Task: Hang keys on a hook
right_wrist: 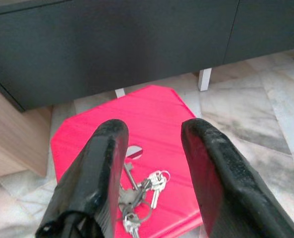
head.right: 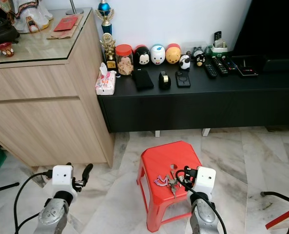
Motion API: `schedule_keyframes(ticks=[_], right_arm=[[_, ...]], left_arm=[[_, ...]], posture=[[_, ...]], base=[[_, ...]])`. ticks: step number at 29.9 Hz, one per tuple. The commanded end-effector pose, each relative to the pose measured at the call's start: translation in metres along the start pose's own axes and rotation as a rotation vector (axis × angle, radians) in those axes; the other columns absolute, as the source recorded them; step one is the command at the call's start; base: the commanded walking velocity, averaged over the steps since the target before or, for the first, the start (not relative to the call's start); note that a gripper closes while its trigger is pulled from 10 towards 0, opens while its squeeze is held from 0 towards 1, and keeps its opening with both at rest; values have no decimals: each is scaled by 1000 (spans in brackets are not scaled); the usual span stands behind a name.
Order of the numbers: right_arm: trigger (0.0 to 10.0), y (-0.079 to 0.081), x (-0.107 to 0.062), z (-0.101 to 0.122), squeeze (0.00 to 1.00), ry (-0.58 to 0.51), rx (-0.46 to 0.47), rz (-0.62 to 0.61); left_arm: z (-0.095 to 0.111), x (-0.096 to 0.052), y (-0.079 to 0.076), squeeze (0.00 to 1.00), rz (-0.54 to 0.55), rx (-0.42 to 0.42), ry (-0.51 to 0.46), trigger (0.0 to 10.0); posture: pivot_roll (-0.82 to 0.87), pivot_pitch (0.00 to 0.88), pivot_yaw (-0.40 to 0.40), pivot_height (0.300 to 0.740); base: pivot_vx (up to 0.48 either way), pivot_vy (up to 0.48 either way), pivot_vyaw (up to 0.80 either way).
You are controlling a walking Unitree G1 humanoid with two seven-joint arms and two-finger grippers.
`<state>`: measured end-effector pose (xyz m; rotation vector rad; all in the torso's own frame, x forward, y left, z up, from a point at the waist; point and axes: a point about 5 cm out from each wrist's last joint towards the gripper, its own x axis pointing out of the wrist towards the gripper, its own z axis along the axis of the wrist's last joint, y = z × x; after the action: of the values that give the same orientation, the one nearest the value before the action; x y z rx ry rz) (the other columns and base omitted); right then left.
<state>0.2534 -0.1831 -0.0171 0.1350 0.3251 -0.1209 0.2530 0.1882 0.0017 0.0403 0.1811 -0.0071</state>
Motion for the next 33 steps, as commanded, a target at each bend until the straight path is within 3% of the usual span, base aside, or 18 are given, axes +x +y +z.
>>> schedule_keyframes(ticks=[1,12,22,33], right_arm=[[10000,5,4,6,0,-17,5,8],[10000,10,10,15,0,-33,11,11],[10000,10,10,16,0,-36,5,4],[10000,11,12,19,0,-38,10,-6]], left_arm=[[-3,-2,4,0,13,-18,12,10000],[-2,2,8,0,16,-34,29,10000],[-5,2,7,0,5,-32,53,10000],[-7,3,8,0,1,-33,69,10000]], posture=[[-178,66,8,727],[-180,80,12,723],[-173,79,8,669],[-172,76,8,669]], base=[[0,0,0],[0,0,0],[0,0,0],[0,0,0]])
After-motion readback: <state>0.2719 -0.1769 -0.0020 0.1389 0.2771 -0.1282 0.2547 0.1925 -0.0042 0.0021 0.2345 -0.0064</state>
